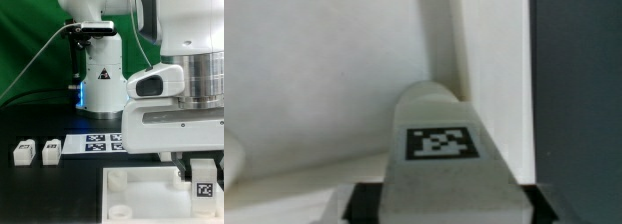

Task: Assemble one leg

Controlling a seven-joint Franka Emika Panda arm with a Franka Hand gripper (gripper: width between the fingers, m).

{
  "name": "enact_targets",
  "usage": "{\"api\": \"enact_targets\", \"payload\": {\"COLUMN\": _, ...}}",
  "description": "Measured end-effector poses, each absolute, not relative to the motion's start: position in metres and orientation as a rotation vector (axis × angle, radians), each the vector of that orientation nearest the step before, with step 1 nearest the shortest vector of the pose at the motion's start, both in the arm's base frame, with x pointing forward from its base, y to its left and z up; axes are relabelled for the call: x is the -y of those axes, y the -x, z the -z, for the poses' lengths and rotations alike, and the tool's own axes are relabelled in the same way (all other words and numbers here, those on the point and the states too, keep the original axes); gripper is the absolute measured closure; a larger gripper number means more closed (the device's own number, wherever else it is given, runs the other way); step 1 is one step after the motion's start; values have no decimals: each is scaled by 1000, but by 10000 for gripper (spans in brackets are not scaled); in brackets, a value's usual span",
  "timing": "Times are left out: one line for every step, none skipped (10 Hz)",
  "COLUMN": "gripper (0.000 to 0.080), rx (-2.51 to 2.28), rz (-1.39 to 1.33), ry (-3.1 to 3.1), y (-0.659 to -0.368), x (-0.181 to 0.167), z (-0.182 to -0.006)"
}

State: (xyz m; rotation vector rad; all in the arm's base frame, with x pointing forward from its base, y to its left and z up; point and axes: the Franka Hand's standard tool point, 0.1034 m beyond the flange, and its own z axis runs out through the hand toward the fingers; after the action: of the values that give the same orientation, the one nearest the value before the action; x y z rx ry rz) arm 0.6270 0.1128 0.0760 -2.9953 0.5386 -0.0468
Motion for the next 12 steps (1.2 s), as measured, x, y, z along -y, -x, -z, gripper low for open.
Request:
{"api": "enact_targets", "payload": {"gripper": 508, "rx": -863, "rz": 32, "ry": 2923, "y": -627, "x": -113, "z": -76}}
{"api": "enact_targets", "payload": {"gripper": 508, "rx": -1168, "rz": 22, "ry": 2827, "y": -626, "x": -114, "z": -75}}
{"api": "enact_targets", "payload": {"gripper": 508, "rx": -1429, "rz": 10, "ry": 2705, "y": -626, "x": -114, "z": -74}}
{"api": "enact_targets", "payload": {"gripper": 508, "rx": -1735, "rz": -15, "ry": 2488, "y": -626, "x": -112, "z": -74}}
{"api": "enact_targets", "payload": {"gripper": 507, "rx": -1934, "rz": -21, "ry": 2294, "y": -624, "x": -110, "z": -73}}
{"api": "enact_targets", "payload": {"gripper": 507, "rx": -2057, "rz": -33, "ry": 2170, "y": -623, "x": -111, "z": -73}}
{"api": "enact_targets", "payload": {"gripper": 507, "rx": -2133, "rz": -41, "ry": 2091, "y": -622, "x": -113, "z": -73}}
{"api": "enact_targets", "payload": {"gripper": 506, "rx": -2091, "rz": -37, "ry": 2132, "y": -623, "x": -113, "z": -73}}
{"api": "enact_targets", "payload": {"gripper": 456, "rx": -2085, "rz": -37, "ry": 2139, "y": -622, "x": -114, "z": -72}}
{"api": "enact_targets", "payload": {"gripper": 456, "rx": -1989, "rz": -26, "ry": 2227, "y": -622, "x": -114, "z": -72}}
{"api": "enact_targets", "payload": {"gripper": 250, "rx": -1765, "rz": 4, "ry": 2401, "y": -624, "x": -115, "z": -74}}
{"api": "enact_targets", "payload": {"gripper": 178, "rx": -1511, "rz": 37, "ry": 2565, "y": -626, "x": -111, "z": -76}}
